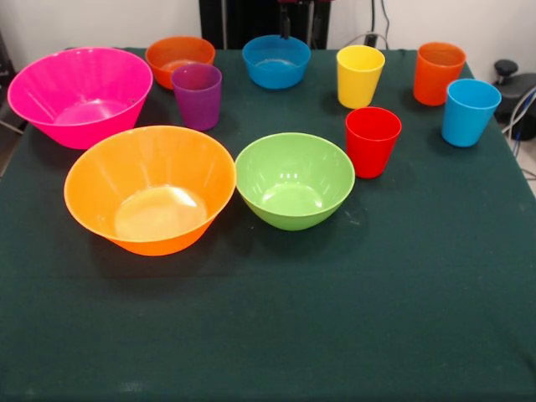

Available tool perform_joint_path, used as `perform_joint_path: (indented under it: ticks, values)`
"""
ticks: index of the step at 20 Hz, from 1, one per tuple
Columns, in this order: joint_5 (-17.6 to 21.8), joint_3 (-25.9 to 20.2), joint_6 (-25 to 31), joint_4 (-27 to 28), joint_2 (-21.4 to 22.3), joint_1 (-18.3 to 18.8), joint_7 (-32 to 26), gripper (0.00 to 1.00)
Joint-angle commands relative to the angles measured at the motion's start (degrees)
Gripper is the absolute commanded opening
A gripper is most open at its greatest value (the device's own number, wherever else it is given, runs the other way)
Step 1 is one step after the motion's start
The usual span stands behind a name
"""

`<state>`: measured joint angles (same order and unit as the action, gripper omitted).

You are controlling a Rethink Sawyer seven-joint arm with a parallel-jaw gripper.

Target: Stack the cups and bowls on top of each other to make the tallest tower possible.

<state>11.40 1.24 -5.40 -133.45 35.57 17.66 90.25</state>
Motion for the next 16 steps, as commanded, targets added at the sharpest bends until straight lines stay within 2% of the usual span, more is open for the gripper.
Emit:
perform_joint_path:
  ticks: [1, 16]
  values:
    - [2.6, -3.1, -1.9, 6.8, -2.9, 1.0, 6.7, 1.0]
    - [1.4, -1.2, 1.2, 8.6, -0.9, -1.4, 5.8, 1.0]
